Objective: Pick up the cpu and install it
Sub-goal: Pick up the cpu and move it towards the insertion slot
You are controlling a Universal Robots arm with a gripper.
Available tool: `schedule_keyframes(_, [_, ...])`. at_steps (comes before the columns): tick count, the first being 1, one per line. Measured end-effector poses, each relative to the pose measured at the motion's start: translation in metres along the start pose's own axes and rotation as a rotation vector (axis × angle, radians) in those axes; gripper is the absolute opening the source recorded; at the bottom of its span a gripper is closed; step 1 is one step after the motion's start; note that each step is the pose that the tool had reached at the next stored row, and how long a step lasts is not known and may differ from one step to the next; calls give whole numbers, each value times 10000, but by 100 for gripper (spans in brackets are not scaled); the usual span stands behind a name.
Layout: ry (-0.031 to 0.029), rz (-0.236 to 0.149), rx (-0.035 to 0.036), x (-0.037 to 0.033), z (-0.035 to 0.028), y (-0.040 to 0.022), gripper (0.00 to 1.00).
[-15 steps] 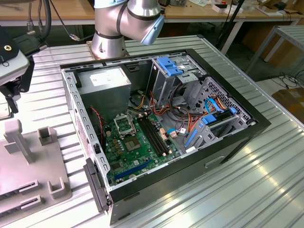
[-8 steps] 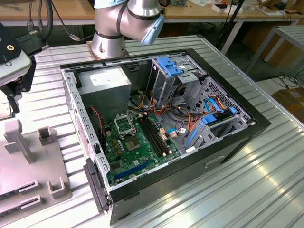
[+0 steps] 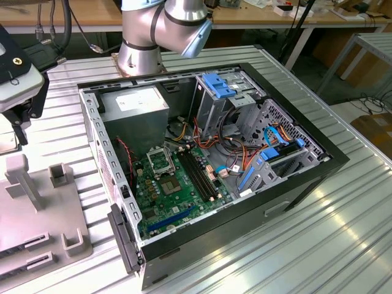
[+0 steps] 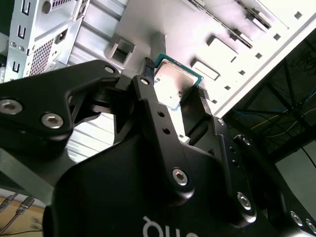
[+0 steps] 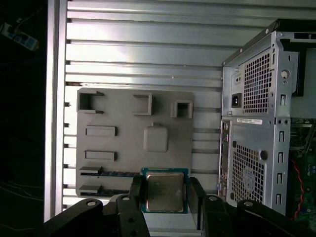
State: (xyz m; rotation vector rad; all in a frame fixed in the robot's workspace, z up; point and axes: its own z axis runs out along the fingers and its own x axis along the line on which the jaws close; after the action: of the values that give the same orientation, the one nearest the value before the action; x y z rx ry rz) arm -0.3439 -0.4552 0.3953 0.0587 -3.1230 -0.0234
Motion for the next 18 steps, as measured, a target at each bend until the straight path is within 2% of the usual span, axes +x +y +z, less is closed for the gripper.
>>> schedule_keyframes(18, [0, 0, 0, -74, -2, -3, 47])
